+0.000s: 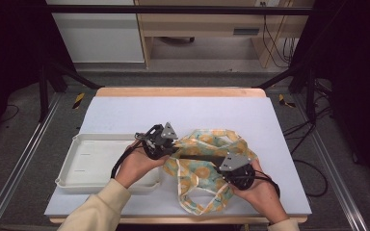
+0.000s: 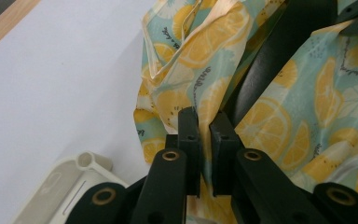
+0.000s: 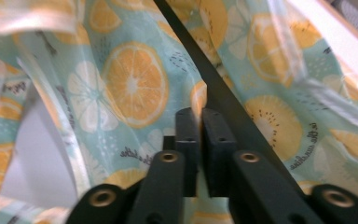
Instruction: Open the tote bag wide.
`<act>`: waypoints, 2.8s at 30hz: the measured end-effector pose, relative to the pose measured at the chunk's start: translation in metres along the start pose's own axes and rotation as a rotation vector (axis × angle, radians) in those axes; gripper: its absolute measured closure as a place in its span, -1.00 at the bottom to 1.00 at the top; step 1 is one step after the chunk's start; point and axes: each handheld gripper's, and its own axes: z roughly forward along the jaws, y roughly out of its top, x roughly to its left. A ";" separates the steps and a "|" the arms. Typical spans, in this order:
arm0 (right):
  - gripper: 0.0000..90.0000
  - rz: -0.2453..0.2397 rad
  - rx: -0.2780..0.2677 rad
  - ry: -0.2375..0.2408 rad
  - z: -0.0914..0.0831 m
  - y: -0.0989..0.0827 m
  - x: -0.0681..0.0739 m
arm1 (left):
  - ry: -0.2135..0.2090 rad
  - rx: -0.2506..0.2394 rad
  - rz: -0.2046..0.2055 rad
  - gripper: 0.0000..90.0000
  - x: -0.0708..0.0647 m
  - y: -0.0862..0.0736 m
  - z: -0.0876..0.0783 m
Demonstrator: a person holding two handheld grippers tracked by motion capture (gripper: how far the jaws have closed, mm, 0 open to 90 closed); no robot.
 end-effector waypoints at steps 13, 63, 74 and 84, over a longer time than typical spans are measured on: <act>1.00 0.013 -0.003 0.129 -0.001 -0.026 0.025 | 0.035 0.068 0.014 0.99 -0.002 -0.007 0.016; 1.00 0.024 0.066 0.188 0.035 0.009 0.047 | 0.022 0.058 0.017 0.99 -0.013 -0.032 0.003; 1.00 0.045 0.100 0.225 0.042 -0.004 0.050 | 0.130 0.058 -0.060 0.97 0.009 -0.020 0.033; 1.00 0.050 0.091 0.227 0.041 -0.008 0.051 | 0.078 0.146 -0.090 0.99 0.019 -0.015 0.055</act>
